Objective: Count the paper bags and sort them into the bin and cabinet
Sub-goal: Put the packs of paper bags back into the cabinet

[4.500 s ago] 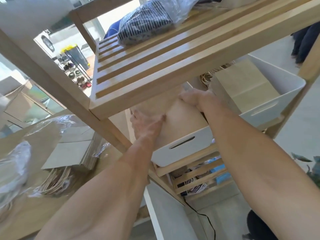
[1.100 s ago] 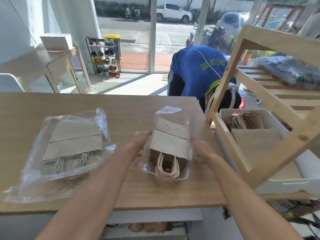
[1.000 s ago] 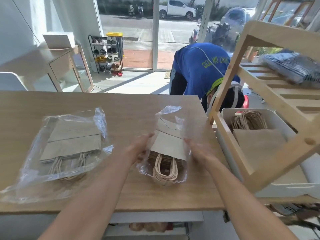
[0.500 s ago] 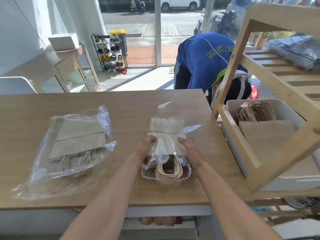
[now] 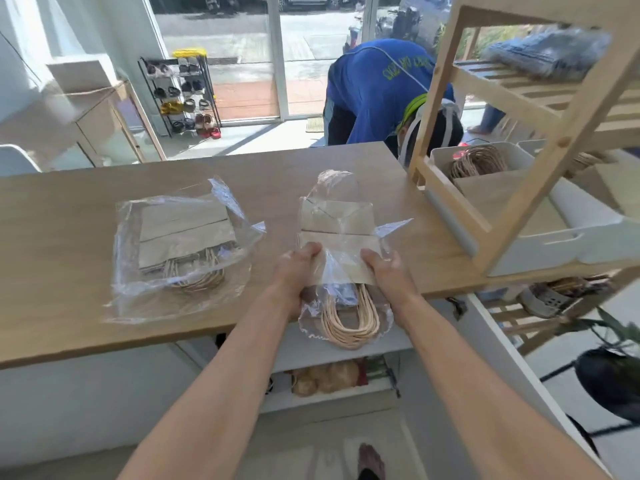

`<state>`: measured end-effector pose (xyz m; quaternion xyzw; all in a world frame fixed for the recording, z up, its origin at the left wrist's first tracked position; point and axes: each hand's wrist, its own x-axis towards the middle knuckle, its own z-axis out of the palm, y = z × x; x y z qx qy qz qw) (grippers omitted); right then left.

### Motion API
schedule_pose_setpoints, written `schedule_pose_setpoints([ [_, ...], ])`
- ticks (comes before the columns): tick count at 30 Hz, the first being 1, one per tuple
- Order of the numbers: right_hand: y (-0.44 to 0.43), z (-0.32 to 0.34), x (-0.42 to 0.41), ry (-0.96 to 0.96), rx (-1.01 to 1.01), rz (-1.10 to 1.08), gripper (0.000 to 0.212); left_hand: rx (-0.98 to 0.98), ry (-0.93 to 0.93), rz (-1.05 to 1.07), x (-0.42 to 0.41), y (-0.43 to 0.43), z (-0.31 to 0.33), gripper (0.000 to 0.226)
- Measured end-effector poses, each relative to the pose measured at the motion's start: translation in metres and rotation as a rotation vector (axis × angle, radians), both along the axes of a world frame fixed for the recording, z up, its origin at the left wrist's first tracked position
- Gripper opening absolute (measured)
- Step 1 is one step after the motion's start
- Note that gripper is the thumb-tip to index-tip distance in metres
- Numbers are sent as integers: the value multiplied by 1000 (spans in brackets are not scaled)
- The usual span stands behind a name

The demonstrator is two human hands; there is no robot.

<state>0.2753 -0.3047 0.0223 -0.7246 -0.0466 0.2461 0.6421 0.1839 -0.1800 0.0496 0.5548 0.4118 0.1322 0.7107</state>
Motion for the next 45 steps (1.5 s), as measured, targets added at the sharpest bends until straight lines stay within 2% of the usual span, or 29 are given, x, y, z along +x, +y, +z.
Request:
schedule_pose_setpoints([
  [3, -19, -2, -25, -1, -9, -50, 60, -30, -1, -16, -21, -15, -6, 28],
  [7, -44, -8, -49, 7, 3, -129, 64, -83, -23, -66, -40, -34, -18, 50],
  [11, -72, -18, -68, 37, 34, -170, 46, -78, -17, -123, -48, -57, -32, 40],
  [20, -162, -59, -104, 123, -54, -345, 48, -190, 40, -263, -53, -138, -88, 38],
  [25, -189, -87, -111, 138, -65, -398, 32, -206, 70, -308, -52, -161, -117, 37],
  [29, -194, -108, -102, 211, -59, -353, 27, -226, 132, -299, -46, -162, -140, 48],
  [32, -186, -122, -80, 255, -42, -277, 24, -211, 159, -268, -31, -151, -155, 49],
  [35, -168, -136, -51, 270, -57, -207, 46, -158, 178, -225, -11, -138, -170, 58],
  [37, -158, -153, -33, 269, -77, -176, 56, -116, 169, -199, 3, -130, -182, 50],
  [39, -149, -167, -19, 275, -74, -167, 57, -106, 157, -166, 13, -123, -197, 44],
  [42, -140, -199, 4, 248, -95, -124, 49, -127, 172, -152, 28, -118, -227, 58],
  [45, -133, -230, 23, 240, -146, -82, 51, -155, 190, -133, 40, -112, -256, 61],
])
